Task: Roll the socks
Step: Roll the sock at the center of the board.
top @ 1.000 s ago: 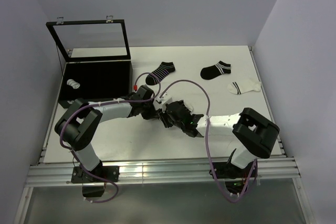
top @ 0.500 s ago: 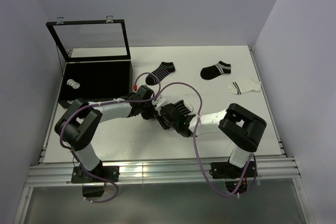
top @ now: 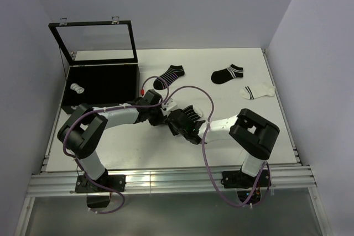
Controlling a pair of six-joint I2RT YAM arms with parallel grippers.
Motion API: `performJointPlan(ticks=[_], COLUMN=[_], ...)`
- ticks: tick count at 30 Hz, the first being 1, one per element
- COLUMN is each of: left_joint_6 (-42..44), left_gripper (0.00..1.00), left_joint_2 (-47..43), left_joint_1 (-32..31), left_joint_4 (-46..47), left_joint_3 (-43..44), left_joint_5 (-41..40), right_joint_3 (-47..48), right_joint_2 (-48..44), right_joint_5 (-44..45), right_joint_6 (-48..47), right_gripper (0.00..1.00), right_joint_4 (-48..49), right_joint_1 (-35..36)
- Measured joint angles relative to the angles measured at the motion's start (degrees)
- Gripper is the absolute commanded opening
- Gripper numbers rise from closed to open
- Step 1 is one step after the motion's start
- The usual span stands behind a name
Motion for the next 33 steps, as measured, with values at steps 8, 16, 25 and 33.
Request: performJointPlan(ticks=[8, 16, 25, 33], left_joint_6=[-0.9, -3.8, -5.2, -4.8], left_gripper=[0.39, 0.57, 0.57, 0.56], left_joint_2=[-2.8, -11.0, -14.5, -12.2], left_joint_1=[0.1, 0.0, 0.0, 0.0], left_joint_4=[-0.5, -0.7, 3.1, 6.0], left_joint_3=[-2.1, -7.7, -11.6, -11.6], left_joint_5=[-2.0, -4.2, -5.1, -4.9], right_joint_3=[-1.0, -2.9, -2.4, 0.0], right_joint_2=[-0.2, 1.2, 9.7, 15.4], right_joint_5=[-13.6, -34.9, -56.0, -65.4], right_joint_6=[4.4, 11.1, 23.1, 30.7], right_gripper=[0.0, 0.0, 0.0, 0.0], right_joint_4=[3.1, 7.4, 16.6, 19.3], right_joint_1=[-6.3, -16.0, -24.3, -27.3])
